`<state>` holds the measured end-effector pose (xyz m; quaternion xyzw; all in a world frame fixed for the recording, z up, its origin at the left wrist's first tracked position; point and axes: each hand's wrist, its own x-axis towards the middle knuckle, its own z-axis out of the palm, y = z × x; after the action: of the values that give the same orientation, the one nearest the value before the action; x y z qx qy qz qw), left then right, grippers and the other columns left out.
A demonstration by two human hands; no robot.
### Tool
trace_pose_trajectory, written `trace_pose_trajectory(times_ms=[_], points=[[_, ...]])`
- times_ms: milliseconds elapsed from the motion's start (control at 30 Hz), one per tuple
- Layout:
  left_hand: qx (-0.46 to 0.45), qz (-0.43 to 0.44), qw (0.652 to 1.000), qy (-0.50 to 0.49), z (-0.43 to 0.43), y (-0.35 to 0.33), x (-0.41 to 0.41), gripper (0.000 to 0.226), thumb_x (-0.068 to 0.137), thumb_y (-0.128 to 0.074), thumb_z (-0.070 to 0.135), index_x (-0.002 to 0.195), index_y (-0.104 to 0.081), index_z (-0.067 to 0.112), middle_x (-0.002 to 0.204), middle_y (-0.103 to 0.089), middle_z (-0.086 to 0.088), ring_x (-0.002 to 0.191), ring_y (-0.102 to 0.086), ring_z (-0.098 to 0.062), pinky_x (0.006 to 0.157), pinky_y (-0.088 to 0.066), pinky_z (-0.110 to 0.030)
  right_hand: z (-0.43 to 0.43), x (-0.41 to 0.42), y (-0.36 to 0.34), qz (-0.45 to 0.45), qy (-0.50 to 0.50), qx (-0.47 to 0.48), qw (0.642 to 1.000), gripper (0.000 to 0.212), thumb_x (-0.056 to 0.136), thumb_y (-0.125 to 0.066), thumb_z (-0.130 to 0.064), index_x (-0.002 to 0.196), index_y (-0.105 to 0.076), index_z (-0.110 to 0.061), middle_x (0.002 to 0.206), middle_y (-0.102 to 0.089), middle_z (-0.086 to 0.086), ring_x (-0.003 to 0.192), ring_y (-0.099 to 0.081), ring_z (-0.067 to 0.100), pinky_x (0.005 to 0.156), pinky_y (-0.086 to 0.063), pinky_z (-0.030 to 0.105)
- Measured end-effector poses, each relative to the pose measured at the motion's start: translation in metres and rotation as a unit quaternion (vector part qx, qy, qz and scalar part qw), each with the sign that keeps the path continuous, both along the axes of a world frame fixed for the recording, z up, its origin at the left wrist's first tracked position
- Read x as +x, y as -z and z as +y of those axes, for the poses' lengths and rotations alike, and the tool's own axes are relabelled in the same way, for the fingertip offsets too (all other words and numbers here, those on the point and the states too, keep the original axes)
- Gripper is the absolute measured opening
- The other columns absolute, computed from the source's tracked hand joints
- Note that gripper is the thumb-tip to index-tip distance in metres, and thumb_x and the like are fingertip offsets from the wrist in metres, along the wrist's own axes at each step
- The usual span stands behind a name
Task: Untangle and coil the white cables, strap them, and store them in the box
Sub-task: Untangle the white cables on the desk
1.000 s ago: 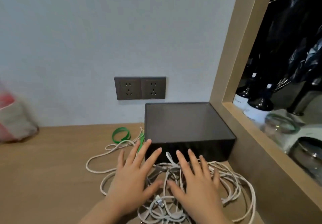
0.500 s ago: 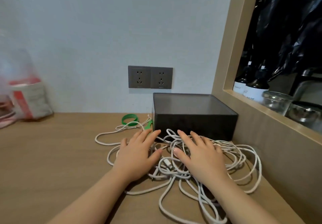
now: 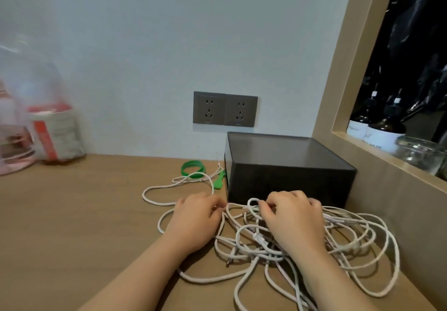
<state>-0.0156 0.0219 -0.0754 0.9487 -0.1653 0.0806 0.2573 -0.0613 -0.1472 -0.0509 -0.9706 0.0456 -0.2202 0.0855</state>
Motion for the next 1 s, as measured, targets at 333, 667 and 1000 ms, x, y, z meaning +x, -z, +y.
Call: trace_pose_trajectory(times_ms=[333, 667, 1000], points=[[-0.095, 0.045, 0.982, 0.156, -0.036, -0.034, -0.038, 0.017, 0.088, -0.051, 0.051, 0.103, -0.054, 0.045, 0.116, -0.043, 0.023, 0.113, -0.043, 0.002, 0.107, -0.035, -0.036, -0.023, -0.010, -0.010, -0.138, -0.101, 0.384, 0.907, 0.020, 0.089, -0.051, -0.006, 0.087, -0.055, -0.026, 0.087, -0.062, -0.009, 0.084, -0.061, 0.004, 0.068, -0.045, 0.017], [0.066, 0.005, 0.995, 0.076, -0.014, -0.018, -0.038, 0.025, 0.095, -0.045, 0.033, 0.119, -0.052, 0.039, 0.119, -0.057, 0.019, 0.114, -0.049, -0.002, 0.114, -0.020, -0.047, -0.029, -0.037, 0.001, -0.025, 0.033, 0.074, 0.996, 0.016, 0.092, -0.047, -0.041, 0.107, -0.052, -0.042, 0.102, -0.049, -0.023, 0.114, -0.037, 0.004, 0.098, -0.025, 0.031], [-0.193, -0.041, 0.980, -0.003, -0.017, -0.024, -0.042, 0.023, 0.098, -0.043, 0.017, 0.099, -0.055, 0.037, 0.087, -0.064, 0.015, 0.080, -0.061, -0.004, 0.071, -0.050, -0.021, -0.024, -0.026, -0.025, -0.075, 0.010, 0.056, 0.996, 0.038, 0.093, -0.045, -0.038, 0.131, -0.043, -0.035, 0.126, -0.053, -0.016, 0.120, -0.044, 0.007, 0.105, -0.025, 0.032]])
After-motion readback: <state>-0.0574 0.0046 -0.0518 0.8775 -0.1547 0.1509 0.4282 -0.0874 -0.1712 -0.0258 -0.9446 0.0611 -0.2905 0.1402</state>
